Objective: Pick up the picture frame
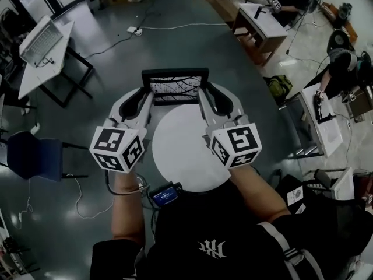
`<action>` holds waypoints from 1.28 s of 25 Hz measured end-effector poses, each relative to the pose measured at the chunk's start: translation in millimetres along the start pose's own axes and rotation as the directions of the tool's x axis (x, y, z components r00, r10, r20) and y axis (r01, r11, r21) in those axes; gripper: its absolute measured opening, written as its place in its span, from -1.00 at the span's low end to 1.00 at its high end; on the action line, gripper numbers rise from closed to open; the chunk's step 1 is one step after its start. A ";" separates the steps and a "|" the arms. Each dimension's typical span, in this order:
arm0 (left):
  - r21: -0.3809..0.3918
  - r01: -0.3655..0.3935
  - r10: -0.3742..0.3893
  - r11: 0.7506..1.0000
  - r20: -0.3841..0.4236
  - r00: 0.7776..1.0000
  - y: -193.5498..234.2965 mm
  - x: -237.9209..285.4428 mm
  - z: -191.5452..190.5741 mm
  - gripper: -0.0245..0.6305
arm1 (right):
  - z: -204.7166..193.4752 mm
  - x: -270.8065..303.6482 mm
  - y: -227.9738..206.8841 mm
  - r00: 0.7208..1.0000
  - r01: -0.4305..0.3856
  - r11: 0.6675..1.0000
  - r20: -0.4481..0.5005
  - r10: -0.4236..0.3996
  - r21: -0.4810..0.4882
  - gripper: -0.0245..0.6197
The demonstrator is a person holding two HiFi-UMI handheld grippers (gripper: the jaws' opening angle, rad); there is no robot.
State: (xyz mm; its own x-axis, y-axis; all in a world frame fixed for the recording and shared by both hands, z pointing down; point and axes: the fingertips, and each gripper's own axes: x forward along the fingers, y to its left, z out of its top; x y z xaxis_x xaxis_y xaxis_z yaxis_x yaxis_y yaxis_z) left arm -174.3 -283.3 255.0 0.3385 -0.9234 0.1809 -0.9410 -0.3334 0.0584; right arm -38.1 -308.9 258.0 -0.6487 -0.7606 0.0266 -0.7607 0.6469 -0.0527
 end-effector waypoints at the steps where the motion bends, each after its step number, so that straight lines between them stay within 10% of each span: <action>1: 0.015 0.011 -0.012 1.000 0.025 1.000 -2.6 -4.6 14.5 -0.69 | 15.5 -3.8 2.0 1.000 0.010 1.000 0.028 -0.010 -0.010 -0.70; 21: 0.205 0.055 -0.124 0.977 0.344 0.931 -158.1 -110.5 174.7 -0.69 | 197.1 -181.9 7.2 0.931 0.056 0.991 0.365 -0.009 -0.119 -0.72; 32: 0.256 0.028 -0.122 0.966 0.363 0.924 -284.6 -165.4 167.7 -0.69 | 201.6 -316.1 -10.5 0.906 0.013 0.996 0.423 0.024 -0.086 -0.73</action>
State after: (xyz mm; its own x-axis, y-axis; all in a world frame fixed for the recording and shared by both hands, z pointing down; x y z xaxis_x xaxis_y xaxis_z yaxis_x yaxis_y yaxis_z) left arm 38.6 -67.5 43.7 0.4301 -0.8812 -0.1963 -0.8983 -0.3963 -0.1896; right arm 179.5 -86.2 48.8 -0.5965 -0.6961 -0.3995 -0.7684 0.6390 0.0338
